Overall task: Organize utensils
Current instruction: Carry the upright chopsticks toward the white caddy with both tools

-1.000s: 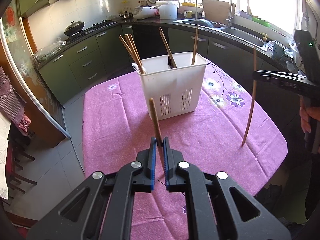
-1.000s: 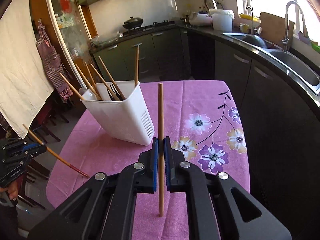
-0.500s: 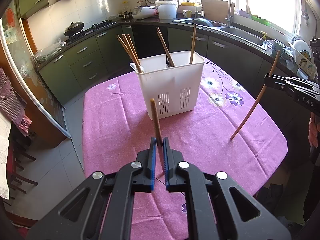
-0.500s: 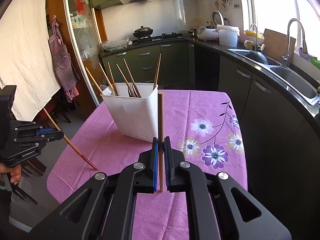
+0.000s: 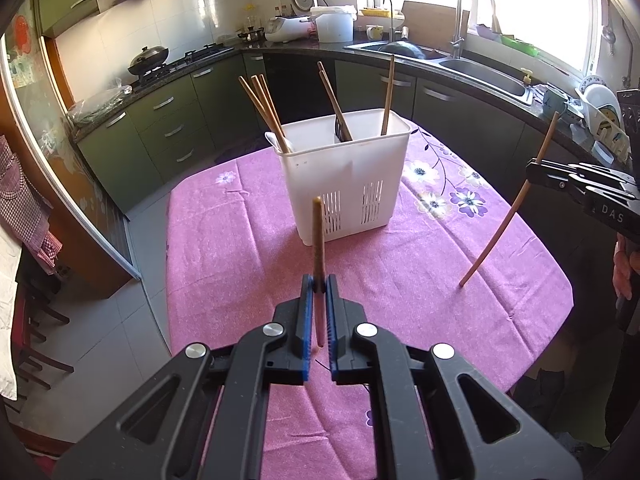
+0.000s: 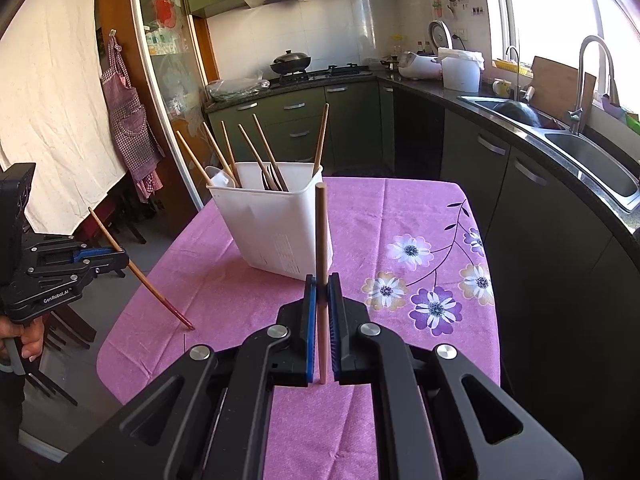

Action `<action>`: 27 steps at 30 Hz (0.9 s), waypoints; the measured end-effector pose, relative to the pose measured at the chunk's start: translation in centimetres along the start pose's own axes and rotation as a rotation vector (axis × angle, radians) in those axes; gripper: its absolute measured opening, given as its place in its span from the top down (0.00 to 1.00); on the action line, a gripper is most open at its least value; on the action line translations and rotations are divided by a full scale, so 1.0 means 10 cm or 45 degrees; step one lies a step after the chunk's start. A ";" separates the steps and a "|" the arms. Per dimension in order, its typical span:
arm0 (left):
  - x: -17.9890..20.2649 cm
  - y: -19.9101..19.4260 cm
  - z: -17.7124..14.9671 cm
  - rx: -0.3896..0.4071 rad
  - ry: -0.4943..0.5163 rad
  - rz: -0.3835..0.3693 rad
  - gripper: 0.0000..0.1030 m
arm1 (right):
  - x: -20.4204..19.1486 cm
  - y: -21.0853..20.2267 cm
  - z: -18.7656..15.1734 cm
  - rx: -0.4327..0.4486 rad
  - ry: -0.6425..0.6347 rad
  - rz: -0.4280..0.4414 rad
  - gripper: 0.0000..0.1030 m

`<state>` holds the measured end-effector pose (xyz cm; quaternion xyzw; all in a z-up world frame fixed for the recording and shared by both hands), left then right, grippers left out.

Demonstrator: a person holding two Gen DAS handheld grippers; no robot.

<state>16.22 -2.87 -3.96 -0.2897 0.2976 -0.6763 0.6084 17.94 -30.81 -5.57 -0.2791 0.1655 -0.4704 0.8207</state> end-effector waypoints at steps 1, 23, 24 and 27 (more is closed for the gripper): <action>0.00 -0.01 0.01 0.003 0.001 0.000 0.94 | 0.00 0.00 0.00 0.000 -0.001 -0.002 0.93; 0.19 -0.89 1.03 0.291 0.012 0.004 0.94 | 0.03 -0.05 -0.07 0.018 -0.011 0.024 0.93; 0.21 -0.93 1.14 0.314 0.009 -0.003 0.94 | 0.04 -0.05 -0.07 0.017 -0.010 0.026 0.93; 0.28 -0.99 1.45 0.378 -0.002 -0.018 0.94 | 0.05 -0.05 -0.09 0.019 -0.008 0.033 0.93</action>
Point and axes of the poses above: each gripper's, at about its wrist camera, not at the fingertips, and y roughly the way its jaws point, x to its right, z to its top, the point moved 4 cm from there along y, roughly the way its jaws point, and after that the axes turned 11 degrees about -y, right-handed, at the moved point
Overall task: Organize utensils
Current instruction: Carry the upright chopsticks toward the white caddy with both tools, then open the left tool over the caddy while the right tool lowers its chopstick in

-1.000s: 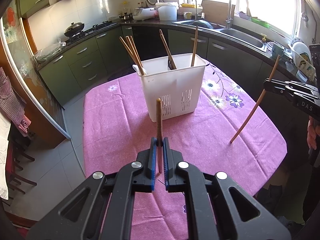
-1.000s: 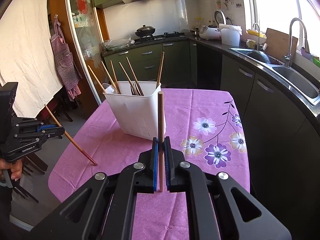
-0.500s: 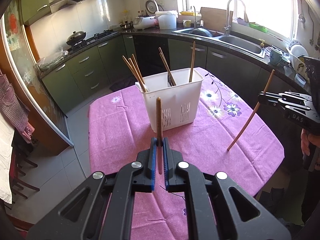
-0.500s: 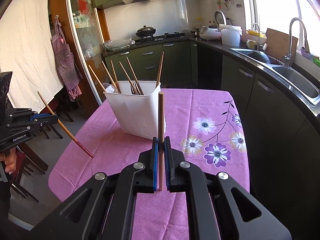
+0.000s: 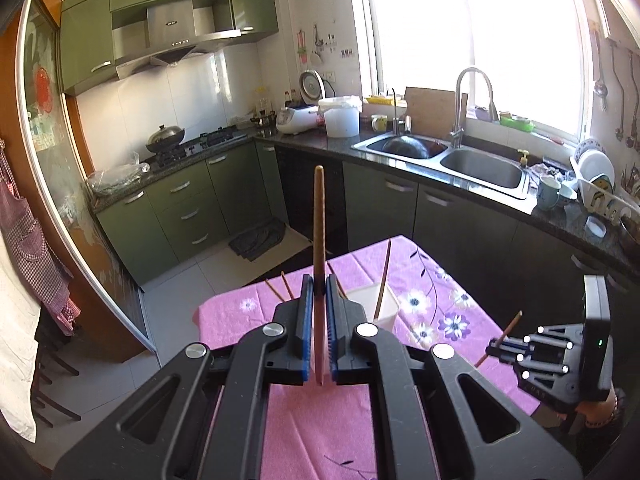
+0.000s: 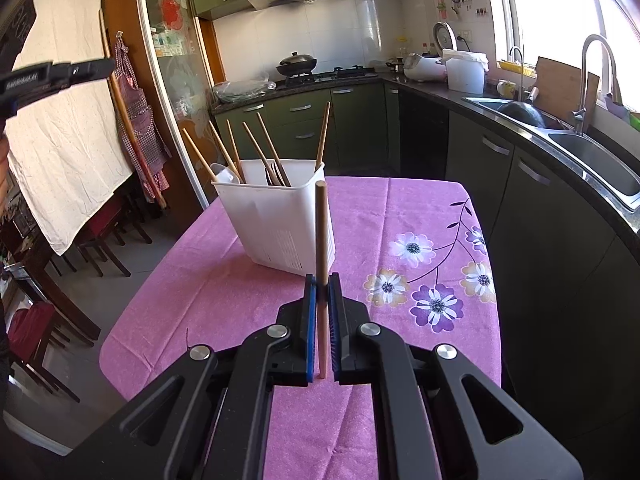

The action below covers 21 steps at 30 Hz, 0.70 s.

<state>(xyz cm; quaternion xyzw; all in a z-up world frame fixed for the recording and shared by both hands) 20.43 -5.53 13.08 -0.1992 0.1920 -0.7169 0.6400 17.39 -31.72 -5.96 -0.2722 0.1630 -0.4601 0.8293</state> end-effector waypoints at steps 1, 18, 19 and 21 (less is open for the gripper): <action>0.02 0.03 0.08 0.018 -0.007 -0.005 0.94 | 0.01 0.01 -0.01 0.000 0.002 0.004 0.93; -0.11 1.20 -0.15 -0.137 -0.074 0.013 0.69 | -0.03 0.07 -0.05 -0.011 -0.003 0.033 0.93; -0.12 1.16 -0.17 -0.125 -0.076 0.011 0.66 | -0.03 0.07 -0.04 -0.011 0.000 0.045 0.93; -0.16 1.02 -0.20 -0.083 -0.079 -0.003 0.66 | -0.04 0.06 -0.02 -0.004 0.001 0.047 0.93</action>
Point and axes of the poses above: each gripper's, at about its wrist camera, not at the fingertips, and y roughly the way its jaws point, x to its right, z to its top, the point moved 4 cm from there along y, roughly the way its jaws point, and after that the axes turned 11 degrees about -y, right-handed, at the moved point
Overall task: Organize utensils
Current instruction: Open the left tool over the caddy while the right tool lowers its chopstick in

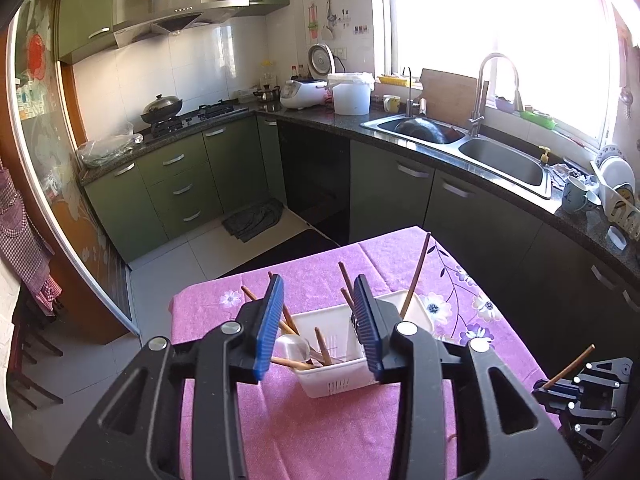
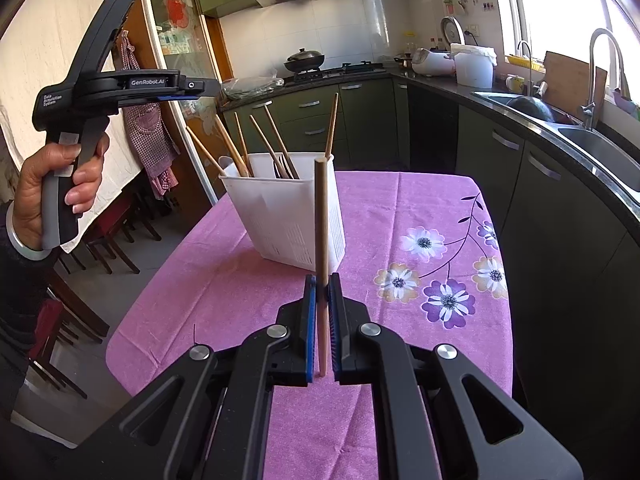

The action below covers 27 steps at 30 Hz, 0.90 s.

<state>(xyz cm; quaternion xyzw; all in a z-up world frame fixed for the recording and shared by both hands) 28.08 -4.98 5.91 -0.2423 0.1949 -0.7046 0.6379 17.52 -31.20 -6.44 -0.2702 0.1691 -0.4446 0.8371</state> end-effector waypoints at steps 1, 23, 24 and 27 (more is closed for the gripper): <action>-0.02 -0.10 -0.02 0.026 -0.006 -0.010 0.66 | 0.00 -0.01 0.02 0.003 -0.002 0.000 0.93; -0.78 -1.27 -1.94 0.282 -0.262 0.127 0.06 | -0.12 -0.42 1.66 0.361 -0.058 -0.034 0.93; -0.80 -1.24 -1.98 0.274 -0.265 0.136 0.06 | -0.12 -0.38 1.74 0.364 -0.065 -0.047 0.93; -0.84 -1.20 -2.04 0.263 -0.252 0.189 0.06 | -0.11 -0.15 1.91 0.338 -0.063 -0.076 0.93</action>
Point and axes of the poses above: each gripper's, at about its wrist camera, not at the fingertips, and y roughly the way its jaws point, x to its right, z to its top, the point moved 4 cm from there along y, roughly the way its jaws point, and after that the axes turned 11 degrees about -y, right-handed, at the moved point
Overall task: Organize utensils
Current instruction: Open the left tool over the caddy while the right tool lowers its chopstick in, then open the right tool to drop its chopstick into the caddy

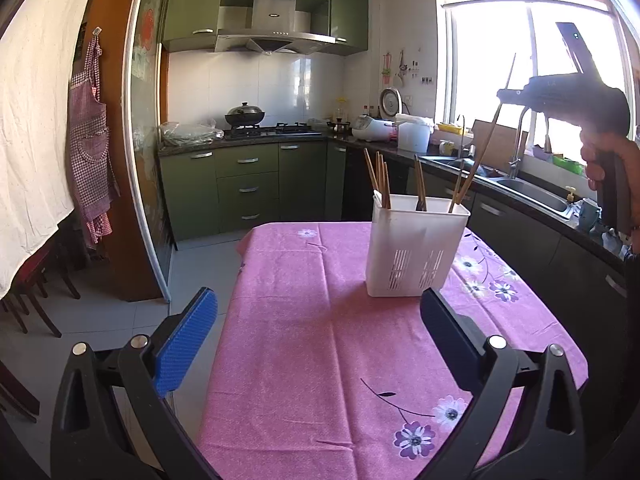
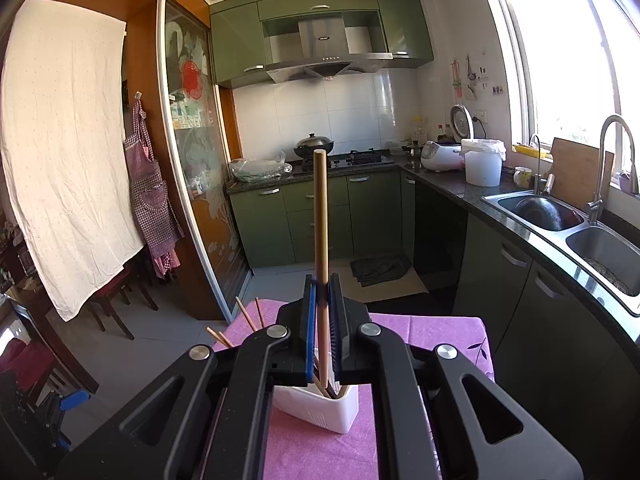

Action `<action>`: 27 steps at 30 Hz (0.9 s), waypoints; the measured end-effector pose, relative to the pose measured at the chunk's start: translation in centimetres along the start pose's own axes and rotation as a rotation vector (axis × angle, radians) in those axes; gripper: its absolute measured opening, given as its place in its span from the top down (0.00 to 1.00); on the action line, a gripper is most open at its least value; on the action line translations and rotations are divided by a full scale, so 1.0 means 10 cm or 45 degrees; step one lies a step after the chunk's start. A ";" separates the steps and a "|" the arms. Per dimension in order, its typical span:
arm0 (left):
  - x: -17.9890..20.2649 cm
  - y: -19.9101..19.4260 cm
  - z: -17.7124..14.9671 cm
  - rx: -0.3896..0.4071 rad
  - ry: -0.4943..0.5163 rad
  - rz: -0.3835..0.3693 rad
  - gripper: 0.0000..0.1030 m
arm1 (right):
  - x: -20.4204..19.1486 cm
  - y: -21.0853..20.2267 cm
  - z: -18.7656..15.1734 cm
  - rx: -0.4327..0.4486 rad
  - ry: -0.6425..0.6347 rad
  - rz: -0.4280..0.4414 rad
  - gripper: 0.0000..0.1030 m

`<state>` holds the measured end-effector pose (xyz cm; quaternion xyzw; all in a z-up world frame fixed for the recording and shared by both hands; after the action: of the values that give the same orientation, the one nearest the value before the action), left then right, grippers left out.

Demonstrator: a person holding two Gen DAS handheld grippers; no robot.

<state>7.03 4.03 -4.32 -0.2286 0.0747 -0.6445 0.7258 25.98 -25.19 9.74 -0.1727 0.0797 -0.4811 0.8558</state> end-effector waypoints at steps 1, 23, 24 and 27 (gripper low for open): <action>-0.01 0.02 -0.01 -0.007 0.005 0.007 0.06 | 0.00 0.10 -0.01 -0.021 0.003 0.003 0.93; 0.11 -0.02 0.00 -0.012 0.022 -0.014 0.06 | -0.20 0.69 -0.75 -0.206 -0.046 0.044 0.86; 0.11 -0.02 0.01 -0.012 0.015 -0.016 0.06 | -0.20 0.55 -0.76 -0.183 -0.049 0.044 0.84; 0.08 -0.01 0.00 -0.008 -0.016 -0.020 0.06 | -0.22 0.15 -0.90 -0.122 -0.043 0.032 0.64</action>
<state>7.10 3.25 -4.10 -0.2354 0.0707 -0.6484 0.7205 23.33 -24.61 0.76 -0.2206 0.0905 -0.4631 0.8536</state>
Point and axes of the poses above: each gripper's, at about its wrist camera, not at the fingertips, and y roughly the way its jaws point, x to its right, z to its top, the point moved 4 cm from there along y, roughly the way its jaws point, and after that the axes turned 11 degrees about -y, right-handed, at the moved point
